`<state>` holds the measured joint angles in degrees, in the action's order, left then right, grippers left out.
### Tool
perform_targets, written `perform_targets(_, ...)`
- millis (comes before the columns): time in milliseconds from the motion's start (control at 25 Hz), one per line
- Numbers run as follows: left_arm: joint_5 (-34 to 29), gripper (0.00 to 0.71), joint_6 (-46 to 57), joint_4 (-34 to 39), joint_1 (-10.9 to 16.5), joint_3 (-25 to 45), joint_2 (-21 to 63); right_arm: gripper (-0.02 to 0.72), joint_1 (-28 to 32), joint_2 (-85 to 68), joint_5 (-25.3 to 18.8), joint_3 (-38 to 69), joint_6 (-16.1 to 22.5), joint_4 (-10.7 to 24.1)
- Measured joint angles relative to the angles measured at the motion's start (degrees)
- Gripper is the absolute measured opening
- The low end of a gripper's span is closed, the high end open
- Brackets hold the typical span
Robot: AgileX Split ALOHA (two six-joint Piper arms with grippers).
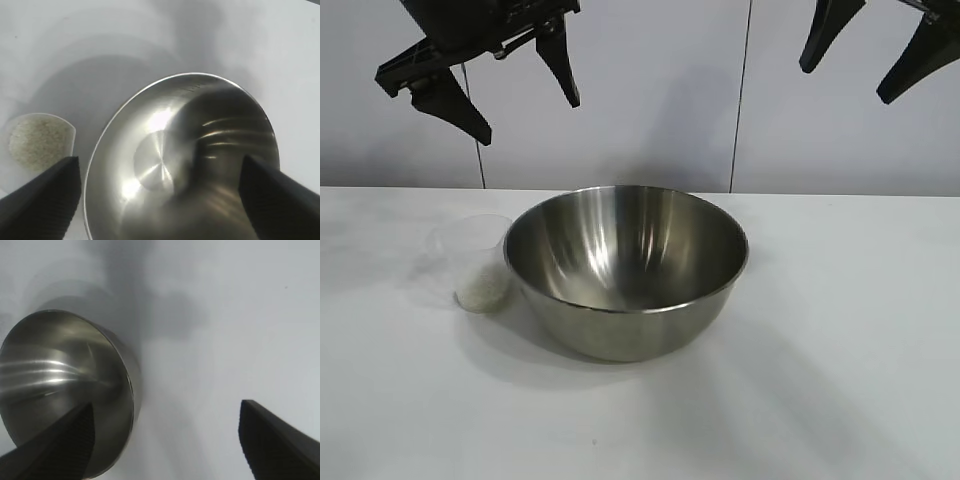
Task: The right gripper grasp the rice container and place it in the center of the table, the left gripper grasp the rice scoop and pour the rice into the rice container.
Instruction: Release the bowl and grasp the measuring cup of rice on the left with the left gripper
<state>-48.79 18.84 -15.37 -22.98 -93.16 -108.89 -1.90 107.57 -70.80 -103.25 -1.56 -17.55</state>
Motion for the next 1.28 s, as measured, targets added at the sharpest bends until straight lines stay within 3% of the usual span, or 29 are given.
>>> perform_targets(200, 0.43, 0.622, 0.00, 0.00, 0.00, 0.00, 0.00, 0.544, 0.00, 0.00, 0.00, 0.00, 0.00, -0.04)
perform_targets(720, -6.15, 0.622, -1.25, 0.36, 0.07, 0.00, 0.00, 0.544, -0.49, 0.05, 0.00, 0.00, 0.00, -0.09)
perform_targets(1000, -7.66, 0.610, -9.37, 5.45, 2.51, 0.14, 1.14, 0.544, -2.37, 1.16, 0.00, 0.00, 0.00, -0.05)
perform_targets(1160, -2.77, 0.582, -9.82, 12.88, 3.18, 4.16, 7.08, 0.544, -2.37, 1.32, 0.07, 0.00, 0.00, 0.46)
perform_targets(1280, 7.78, 0.575, -9.87, 13.82, 3.05, 13.21, 15.33, 0.544, -2.37, 1.32, 0.02, 0.00, 0.00, 0.74)
